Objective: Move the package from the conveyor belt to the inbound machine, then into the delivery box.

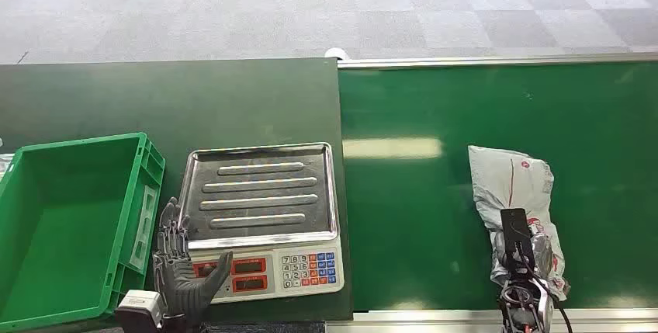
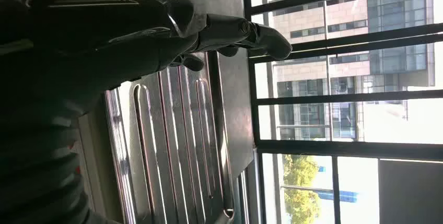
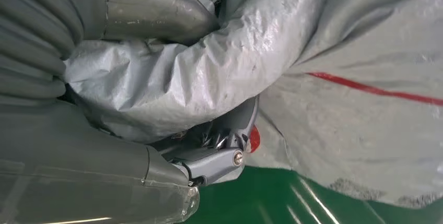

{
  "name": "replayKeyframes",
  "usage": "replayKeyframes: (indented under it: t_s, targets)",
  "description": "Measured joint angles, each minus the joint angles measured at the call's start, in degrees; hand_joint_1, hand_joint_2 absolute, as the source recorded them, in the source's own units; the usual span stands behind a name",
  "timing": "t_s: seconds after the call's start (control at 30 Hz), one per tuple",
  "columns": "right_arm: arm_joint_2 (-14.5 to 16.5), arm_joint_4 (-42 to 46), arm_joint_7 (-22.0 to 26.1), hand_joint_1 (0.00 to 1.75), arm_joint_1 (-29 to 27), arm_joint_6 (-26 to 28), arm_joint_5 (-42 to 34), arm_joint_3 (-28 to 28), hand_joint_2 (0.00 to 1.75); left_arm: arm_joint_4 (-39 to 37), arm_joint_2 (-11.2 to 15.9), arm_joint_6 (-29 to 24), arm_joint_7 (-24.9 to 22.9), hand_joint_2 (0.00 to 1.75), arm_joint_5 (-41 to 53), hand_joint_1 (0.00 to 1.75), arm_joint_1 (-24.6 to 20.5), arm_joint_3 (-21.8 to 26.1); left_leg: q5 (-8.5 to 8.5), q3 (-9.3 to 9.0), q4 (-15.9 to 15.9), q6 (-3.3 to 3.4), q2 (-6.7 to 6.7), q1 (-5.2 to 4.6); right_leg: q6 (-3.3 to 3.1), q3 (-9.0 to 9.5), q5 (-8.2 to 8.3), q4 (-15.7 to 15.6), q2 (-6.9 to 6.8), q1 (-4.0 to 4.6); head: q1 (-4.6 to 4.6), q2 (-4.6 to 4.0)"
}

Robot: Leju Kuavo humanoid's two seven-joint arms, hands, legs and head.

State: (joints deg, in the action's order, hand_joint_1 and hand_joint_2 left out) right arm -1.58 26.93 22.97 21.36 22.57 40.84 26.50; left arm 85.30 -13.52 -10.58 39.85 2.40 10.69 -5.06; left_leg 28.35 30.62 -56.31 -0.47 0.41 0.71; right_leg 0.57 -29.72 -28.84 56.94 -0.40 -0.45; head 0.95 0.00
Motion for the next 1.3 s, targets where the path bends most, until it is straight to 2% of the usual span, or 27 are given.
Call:
replayKeyframes:
  t_s: [0.07, 0.13, 0.27, 0.43, 0.53, 0.67, 0.8, 0.9, 0.97, 1.13, 1.3]
  targets:
    - [0.5, 0.8, 2.5, 1.75, -0.3, 0.6, -0.7, 0.2, 1.75, 0.2, 0.0, 0.1, 0.0, 1.75, -0.1, 0.0, 0.1, 0.0, 0.0, 0.02, 0.0, 0.0, -0.01, 0.0, 0.0, -0.03, 0.0, 0.0, 0.0, 0.0, 0.0, 0.0]
    - [1.8, 3.6, 7.5, 1.75, -1.3, 1.7, -2.4, 0.5, 1.75, 0.6, 0.0, 0.4, 0.0, 1.75, -0.1, 0.0, 0.3, 0.0, -0.01, 0.07, 0.0, -0.01, -0.04, 0.0, 0.0, -0.09, -0.01, 0.0, -0.01, 0.01, 0.01, 0.0]
    - [5.7, 13.9, 15.1, 1.75, -4.0, 2.5, -6.2, 0.5, 1.75, 1.7, 0.1, 1.2, 0.0, 1.75, 0.0, 0.0, 0.3, 0.0, -0.02, 0.17, 0.0, -0.03, -0.07, 0.02, -0.02, -0.18, -0.03, 0.1, -0.04, 0.03, 0.01, 0.0]
    - [8.5, 21.8, 16.3, 1.75, -5.7, 2.7, -7.3, 0.4, 1.75, 2.4, 0.2, 1.3, 0.0, 1.75, 0.0, 0.0, 0.3, 0.0, -0.02, 0.23, 0.0, -0.03, -0.06, 0.0, -0.02, -0.23, -0.04, 0.0, -0.03, 0.01, -0.01, 0.0]
    - [9.7, 26.2, 16.7, 1.75, -7.4, 3.8, -10.5, -1.1, 1.75, 3.0, 0.5, 0.2, 0.0, 1.75, 0.5, 0.0, 0.2, -0.2, -0.02, 0.26, 0.0, -0.02, -0.07, -0.01, -0.02, -0.22, -0.04, 0.0, -0.06, -0.01, -0.02, 0.0]
    - [11.8, 34.7, 16.9, 1.75, -10.2, 6.0, -12.8, -9.0, 1.75, 6.2, 1.5, -1.5, 0.0, 1.75, 0.7, 0.0, -0.4, -0.6, -0.03, 0.25, 0.0, -0.03, 0.04, 0.01, -0.03, -0.27, -0.02, 0.1, 0.06, 0.02, 0.0, 0.0]
    - [14.8, 38.4, 12.6, 1.75, -9.5, 2.6, -2.1, -19.8, 1.75, 9.6, 2.3, -1.9, 0.0, 1.75, 0.6, 0.0, -3.2, -0.2, -0.1, 0.26, 0.0, -0.14, 0.03, 0.04, -0.05, -0.34, -0.03, 0.2, 0.09, 0.06, 0.0, 0.0]
    - [17.0, 37.6, 9.6, 1.75, -6.7, 0.4, 6.9, -28.0, 1.75, 12.0, 2.9, -2.5, 0.0, 1.75, 0.7, 0.0, -5.3, 0.8, -0.19, 0.3, 0.0, -0.23, 0.02, 0.04, -0.07, -0.44, -0.02, 0.3, 0.09, 0.06, -0.01, 0.0]
    - [18.4, 36.3, 8.9, 1.75, -4.4, -0.9, 9.5, -32.9, 1.75, 13.9, 3.1, -2.8, 0.0, 1.75, 0.7, 0.0, -6.1, 1.8, -0.23, 0.31, 0.0, -0.26, 0.0, 0.05, -0.09, -0.46, -0.01, 0.4, 0.07, 0.06, -0.01, 0.0]
    - [20.2, 32.9, 9.1, 1.75, -0.1, -6.0, 8.5, -41.8, 1.75, 17.8, 3.1, -2.5, 0.0, 1.75, 0.3, 0.0, -6.5, 5.3, -0.23, 0.4, 0.0, -0.26, -0.02, 0.04, -0.09, -0.49, -0.02, 0.4, 0.03, 0.04, -0.03, 0.0]
    - [20.7, 29.4, 9.9, 1.75, 2.7, -7.0, 7.0, -46.2, 1.75, 20.0, 2.7, -1.4, 0.0, 1.75, 0.0, 0.0, -5.8, 8.4, -0.23, 0.44, 0.0, -0.26, -0.04, 0.01, -0.08, -0.53, -0.02, 0.4, 0.02, 0.01, -0.04, 0.0]
